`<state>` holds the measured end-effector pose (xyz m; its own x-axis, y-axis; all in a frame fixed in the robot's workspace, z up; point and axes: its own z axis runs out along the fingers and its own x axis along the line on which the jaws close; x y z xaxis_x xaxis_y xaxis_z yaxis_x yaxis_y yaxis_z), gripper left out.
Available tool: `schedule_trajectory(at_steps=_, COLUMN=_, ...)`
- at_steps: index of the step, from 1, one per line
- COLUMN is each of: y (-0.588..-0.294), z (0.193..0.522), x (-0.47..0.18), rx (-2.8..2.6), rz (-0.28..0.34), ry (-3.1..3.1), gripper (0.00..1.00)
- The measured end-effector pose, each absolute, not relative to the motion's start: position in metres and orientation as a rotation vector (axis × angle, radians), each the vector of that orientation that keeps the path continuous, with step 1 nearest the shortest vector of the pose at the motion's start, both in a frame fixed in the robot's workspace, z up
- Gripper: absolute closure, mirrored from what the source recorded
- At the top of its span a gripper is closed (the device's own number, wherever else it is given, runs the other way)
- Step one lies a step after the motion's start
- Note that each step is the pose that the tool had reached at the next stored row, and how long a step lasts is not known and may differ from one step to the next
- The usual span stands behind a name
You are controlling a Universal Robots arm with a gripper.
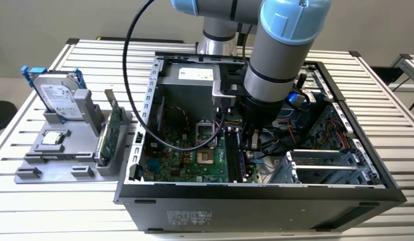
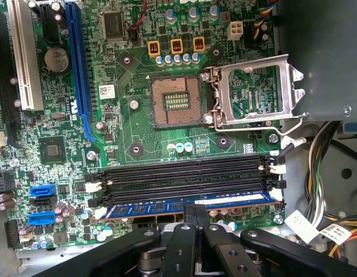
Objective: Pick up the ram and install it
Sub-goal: 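Press down the ram until it locks into place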
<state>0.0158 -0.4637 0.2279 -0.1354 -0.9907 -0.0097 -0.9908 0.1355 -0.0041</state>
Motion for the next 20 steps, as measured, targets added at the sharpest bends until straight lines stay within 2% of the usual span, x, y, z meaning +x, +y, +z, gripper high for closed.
schedule_trajectory(at_steps=20, y=-0.4637, z=0.2279, x=0.0158, rx=-2.059, rz=0.005, ry=2.36, gripper=1.0)
